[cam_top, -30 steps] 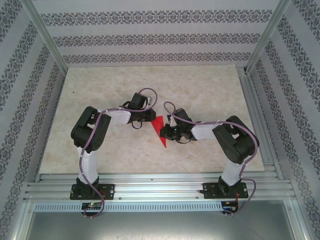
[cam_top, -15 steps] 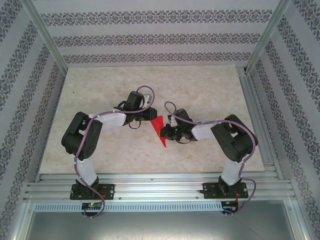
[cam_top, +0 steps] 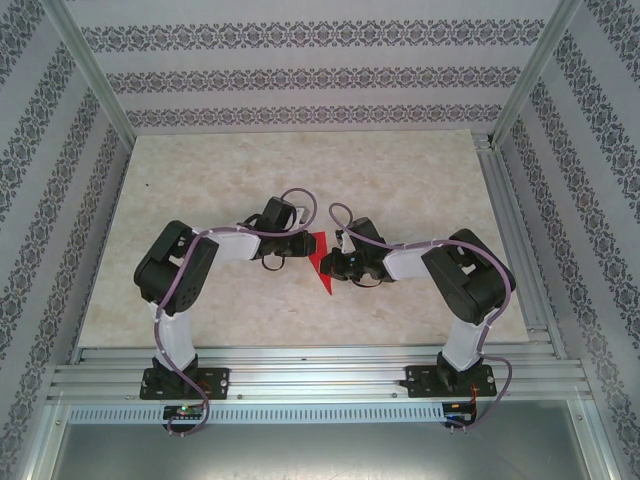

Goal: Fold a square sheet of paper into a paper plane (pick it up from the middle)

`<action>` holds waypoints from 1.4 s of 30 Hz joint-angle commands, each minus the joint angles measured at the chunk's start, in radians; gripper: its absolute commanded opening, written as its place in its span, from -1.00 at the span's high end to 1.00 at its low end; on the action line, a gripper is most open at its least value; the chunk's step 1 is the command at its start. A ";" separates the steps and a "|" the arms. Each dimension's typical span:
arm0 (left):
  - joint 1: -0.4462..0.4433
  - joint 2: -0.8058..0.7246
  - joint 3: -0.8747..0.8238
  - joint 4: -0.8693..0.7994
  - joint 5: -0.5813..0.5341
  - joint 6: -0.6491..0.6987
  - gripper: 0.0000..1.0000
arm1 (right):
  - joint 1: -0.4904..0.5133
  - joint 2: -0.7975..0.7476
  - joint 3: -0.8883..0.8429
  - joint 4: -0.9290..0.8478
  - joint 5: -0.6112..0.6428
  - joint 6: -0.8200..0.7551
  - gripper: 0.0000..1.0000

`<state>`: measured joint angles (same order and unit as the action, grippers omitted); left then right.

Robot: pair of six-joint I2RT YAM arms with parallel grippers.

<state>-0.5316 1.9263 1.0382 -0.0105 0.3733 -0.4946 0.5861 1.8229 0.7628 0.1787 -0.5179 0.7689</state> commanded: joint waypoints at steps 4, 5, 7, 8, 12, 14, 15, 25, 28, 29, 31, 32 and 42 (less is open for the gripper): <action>-0.003 0.050 0.051 -0.042 -0.089 0.013 0.54 | -0.005 0.082 -0.064 -0.086 0.082 -0.015 0.85; -0.002 0.055 0.055 -0.049 -0.104 0.013 0.55 | -0.005 0.083 -0.070 -0.086 0.083 -0.015 0.85; 0.003 0.057 0.063 -0.059 -0.132 0.013 0.55 | -0.006 0.086 -0.081 -0.092 0.082 -0.022 0.85; 0.007 0.057 0.066 -0.064 -0.142 0.013 0.55 | -0.005 0.088 -0.087 -0.097 0.084 -0.027 0.86; 0.032 0.057 0.076 -0.063 -0.158 0.011 0.56 | -0.008 0.096 -0.123 -0.108 0.092 -0.045 0.87; 0.049 0.060 0.080 -0.060 -0.155 0.011 0.56 | -0.012 0.099 -0.150 -0.094 0.090 -0.045 0.88; 0.055 0.063 0.082 -0.057 -0.154 0.011 0.56 | -0.014 0.100 -0.160 -0.086 0.090 -0.044 0.88; 0.102 0.128 0.158 -0.051 -0.159 -0.016 0.56 | -0.017 0.106 -0.194 -0.042 0.079 -0.029 0.88; 0.122 0.123 0.167 -0.062 -0.170 -0.011 0.55 | -0.019 0.091 -0.188 -0.044 0.080 -0.028 0.89; 0.129 0.120 0.171 -0.064 -0.160 -0.009 0.54 | -0.019 0.085 -0.183 -0.049 0.081 -0.029 0.89; 0.136 0.113 0.180 -0.071 -0.146 -0.003 0.52 | -0.019 0.081 -0.170 -0.060 0.081 -0.032 0.89; 0.137 0.110 0.188 -0.077 -0.139 0.003 0.52 | -0.019 0.079 -0.164 -0.064 0.080 -0.033 0.89; 0.113 0.107 0.143 -0.087 -0.030 0.033 0.52 | -0.014 -0.153 -0.082 -0.109 0.090 -0.050 0.83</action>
<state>-0.4023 2.0239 1.2037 -0.0727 0.2955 -0.4980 0.5735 1.7432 0.6712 0.2192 -0.4896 0.7528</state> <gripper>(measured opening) 0.239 0.084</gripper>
